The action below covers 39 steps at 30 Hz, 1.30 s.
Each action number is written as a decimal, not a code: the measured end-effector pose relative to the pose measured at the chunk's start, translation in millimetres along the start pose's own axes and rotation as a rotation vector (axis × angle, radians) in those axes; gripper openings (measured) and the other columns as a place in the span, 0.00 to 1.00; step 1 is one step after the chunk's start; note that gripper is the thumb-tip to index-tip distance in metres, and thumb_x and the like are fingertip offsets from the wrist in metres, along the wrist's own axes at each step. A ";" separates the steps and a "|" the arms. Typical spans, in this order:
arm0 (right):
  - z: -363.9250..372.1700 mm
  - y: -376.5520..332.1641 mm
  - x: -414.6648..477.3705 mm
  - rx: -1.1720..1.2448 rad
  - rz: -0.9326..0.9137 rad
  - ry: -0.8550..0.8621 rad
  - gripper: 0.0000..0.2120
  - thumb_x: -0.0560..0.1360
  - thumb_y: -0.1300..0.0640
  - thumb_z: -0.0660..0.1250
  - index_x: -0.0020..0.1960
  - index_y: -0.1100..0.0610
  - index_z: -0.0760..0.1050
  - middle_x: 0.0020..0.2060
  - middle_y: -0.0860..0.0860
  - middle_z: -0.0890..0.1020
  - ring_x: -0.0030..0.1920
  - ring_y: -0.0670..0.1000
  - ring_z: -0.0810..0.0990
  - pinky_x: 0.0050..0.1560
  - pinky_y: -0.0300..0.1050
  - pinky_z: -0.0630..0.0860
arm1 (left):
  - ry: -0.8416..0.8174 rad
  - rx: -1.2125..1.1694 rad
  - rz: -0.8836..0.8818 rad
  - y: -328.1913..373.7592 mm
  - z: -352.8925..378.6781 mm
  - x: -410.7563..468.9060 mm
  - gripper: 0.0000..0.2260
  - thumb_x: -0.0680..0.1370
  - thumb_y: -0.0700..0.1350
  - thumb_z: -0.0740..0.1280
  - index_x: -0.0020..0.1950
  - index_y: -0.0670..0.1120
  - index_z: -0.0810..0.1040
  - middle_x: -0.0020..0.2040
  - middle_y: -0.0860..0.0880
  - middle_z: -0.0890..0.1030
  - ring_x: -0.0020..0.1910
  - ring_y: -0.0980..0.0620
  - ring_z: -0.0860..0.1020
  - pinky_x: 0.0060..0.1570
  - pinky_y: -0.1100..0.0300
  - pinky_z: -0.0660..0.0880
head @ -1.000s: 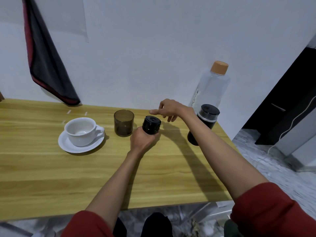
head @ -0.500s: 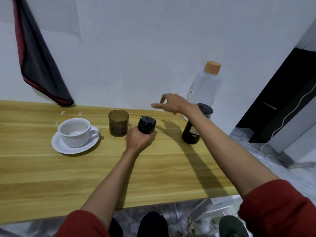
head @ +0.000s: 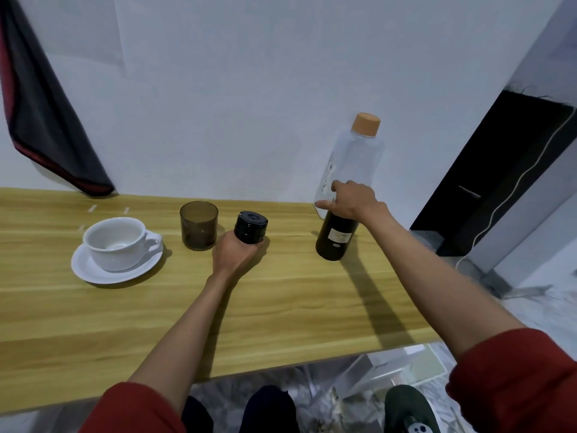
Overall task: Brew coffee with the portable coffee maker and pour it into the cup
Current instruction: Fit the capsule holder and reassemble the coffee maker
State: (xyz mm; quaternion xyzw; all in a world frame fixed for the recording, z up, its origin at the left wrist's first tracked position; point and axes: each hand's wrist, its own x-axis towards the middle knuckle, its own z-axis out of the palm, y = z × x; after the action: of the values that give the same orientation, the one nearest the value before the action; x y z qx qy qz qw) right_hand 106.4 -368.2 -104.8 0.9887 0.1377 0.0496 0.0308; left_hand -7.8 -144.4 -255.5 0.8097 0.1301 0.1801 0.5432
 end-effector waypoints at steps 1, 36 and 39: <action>0.7 0.0 0.1 -0.022 -0.014 0.024 0.31 0.76 0.32 0.61 0.66 0.56 0.72 0.57 0.56 0.79 0.56 0.58 0.78 0.47 0.48 0.69 | -0.002 -0.006 0.006 0.8 -0.9 -0.5 0.13 0.65 0.58 0.70 0.31 0.49 0.77 0.27 0.60 0.79 0.27 0.60 0.77 0.29 0.62 0.69; -69.3 -131.0 10.4 0.184 -0.439 0.273 0.13 0.75 0.49 0.59 0.43 0.57 0.77 0.39 0.51 0.81 0.43 0.56 0.79 0.39 0.45 0.68 | -0.029 0.031 0.014 -15.7 2.7 10.7 0.10 0.69 0.52 0.75 0.42 0.48 0.80 0.35 0.51 0.83 0.37 0.54 0.81 0.39 0.59 0.79; -71.4 -136.1 15.3 0.101 -0.325 0.187 0.18 0.78 0.45 0.57 0.49 0.57 0.78 0.45 0.53 0.80 0.46 0.57 0.77 0.42 0.46 0.67 | -0.031 0.043 0.005 -15.5 3.2 11.1 0.10 0.69 0.52 0.75 0.42 0.48 0.80 0.35 0.51 0.83 0.38 0.54 0.81 0.37 0.61 0.76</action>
State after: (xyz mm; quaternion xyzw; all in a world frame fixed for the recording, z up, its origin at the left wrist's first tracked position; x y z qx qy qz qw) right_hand 76.7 -229.9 -42.7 0.9449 0.3002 0.1284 -0.0241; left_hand 3.4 -136.7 -269.3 0.8241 0.1232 0.1660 0.5273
